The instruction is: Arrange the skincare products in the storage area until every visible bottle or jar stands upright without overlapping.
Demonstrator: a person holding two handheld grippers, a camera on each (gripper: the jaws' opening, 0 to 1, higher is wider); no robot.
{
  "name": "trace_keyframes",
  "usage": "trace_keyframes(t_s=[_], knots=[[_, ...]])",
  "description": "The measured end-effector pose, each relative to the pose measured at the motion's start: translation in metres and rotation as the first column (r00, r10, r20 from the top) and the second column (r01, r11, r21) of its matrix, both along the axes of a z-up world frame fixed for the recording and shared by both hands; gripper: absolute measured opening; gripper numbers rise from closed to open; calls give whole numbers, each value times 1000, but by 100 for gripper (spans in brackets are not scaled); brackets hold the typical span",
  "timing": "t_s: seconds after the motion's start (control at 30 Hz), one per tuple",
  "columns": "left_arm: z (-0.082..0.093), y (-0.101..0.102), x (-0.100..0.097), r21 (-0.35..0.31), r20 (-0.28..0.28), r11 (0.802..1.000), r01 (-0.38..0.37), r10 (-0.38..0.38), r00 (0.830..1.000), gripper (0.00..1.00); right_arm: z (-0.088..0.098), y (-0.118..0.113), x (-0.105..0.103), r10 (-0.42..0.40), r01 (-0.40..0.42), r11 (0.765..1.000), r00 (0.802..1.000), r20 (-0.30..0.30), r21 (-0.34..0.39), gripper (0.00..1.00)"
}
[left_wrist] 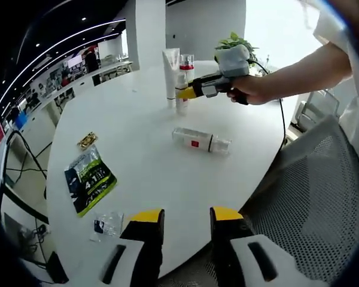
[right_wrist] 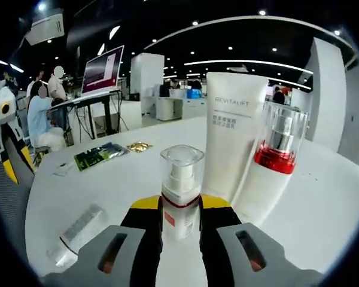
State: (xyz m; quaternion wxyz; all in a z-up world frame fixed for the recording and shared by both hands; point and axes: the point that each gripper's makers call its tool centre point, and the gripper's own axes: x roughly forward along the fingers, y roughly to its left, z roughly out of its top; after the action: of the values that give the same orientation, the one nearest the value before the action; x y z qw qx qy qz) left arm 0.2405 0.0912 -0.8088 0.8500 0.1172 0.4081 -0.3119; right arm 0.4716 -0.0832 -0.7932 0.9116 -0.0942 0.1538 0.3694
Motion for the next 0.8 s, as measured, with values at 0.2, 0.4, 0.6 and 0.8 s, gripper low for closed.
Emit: trace_keyframes(t_s=[0.2,0.4,0.6,0.8], knots=[[-1,0,0,1,-4,1000,-1,1,1000,31,0,-5,6,-17,17,1000,1000,6,-16,20],[-1,0,-1,3,-3,1000,2,-2,1000,30,0,-6,11,-24,24,999,1000,-1,-25,21],[0,1,-1,3,-1,1000,1,-1,1000,30,0,-7,13,-33,33,999,999,0,-27,21],[1,-1,-1,-8,0,1000,7,-7,1000,30,0,-8,16,-38,38,999,999,-6,-31,21]])
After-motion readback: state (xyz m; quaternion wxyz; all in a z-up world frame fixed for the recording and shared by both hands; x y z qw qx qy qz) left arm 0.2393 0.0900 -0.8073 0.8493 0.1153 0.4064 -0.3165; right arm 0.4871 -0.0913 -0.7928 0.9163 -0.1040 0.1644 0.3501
